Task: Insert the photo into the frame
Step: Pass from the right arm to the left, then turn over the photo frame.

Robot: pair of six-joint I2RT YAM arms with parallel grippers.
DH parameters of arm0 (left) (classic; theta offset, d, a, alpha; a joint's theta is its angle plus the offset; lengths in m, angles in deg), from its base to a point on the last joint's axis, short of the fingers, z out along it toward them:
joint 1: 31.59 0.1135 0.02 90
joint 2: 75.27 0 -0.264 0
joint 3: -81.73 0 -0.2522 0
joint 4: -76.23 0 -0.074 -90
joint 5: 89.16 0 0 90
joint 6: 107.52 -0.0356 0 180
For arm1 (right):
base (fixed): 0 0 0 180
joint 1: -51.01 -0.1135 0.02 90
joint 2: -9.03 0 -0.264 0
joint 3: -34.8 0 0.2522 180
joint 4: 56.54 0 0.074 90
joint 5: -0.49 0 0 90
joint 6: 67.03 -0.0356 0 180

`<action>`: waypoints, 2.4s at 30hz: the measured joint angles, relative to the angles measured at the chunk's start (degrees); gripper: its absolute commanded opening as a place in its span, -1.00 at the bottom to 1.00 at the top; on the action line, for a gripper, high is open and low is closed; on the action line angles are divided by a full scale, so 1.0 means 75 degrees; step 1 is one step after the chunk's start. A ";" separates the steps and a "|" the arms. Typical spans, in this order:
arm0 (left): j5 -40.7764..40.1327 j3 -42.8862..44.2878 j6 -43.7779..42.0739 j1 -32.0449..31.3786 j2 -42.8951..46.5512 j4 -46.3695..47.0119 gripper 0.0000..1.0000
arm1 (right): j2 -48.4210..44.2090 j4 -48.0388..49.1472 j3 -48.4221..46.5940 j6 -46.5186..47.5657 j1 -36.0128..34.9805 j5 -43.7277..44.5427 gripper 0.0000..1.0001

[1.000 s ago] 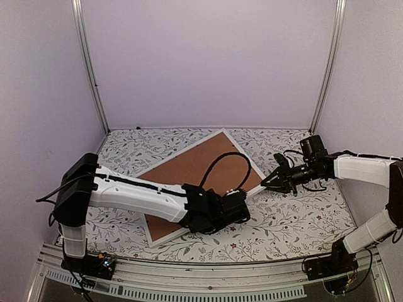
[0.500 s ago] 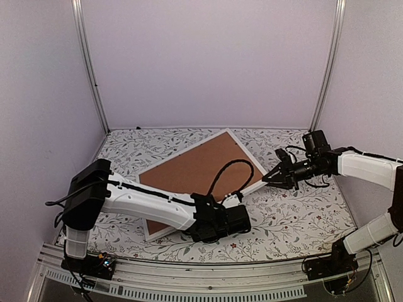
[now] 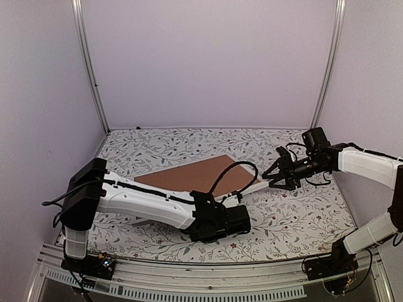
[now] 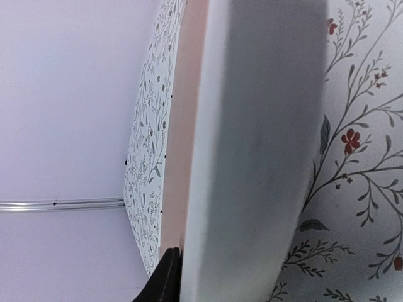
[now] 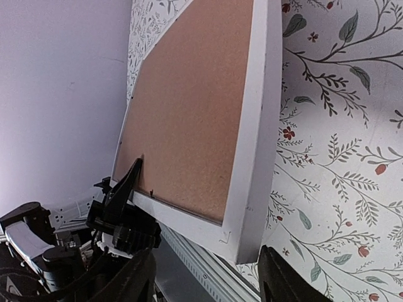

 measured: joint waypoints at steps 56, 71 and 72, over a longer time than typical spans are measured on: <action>1.1599 -0.0527 0.4610 0.6706 0.4278 0.2804 -1.00 | 0.0064 -0.1241 -0.1070 0.1705 0.1670 0.1142 0.45; 1.2394 -0.3730 0.6793 0.6994 0.4444 0.6204 -1.00 | 0.0201 -0.0825 -0.0688 0.1635 0.1670 0.0880 0.47; 1.2394 -0.3885 0.6860 0.6994 0.4433 0.6344 -1.00 | 0.0207 -0.0778 -0.0662 0.1626 0.1670 0.0845 0.48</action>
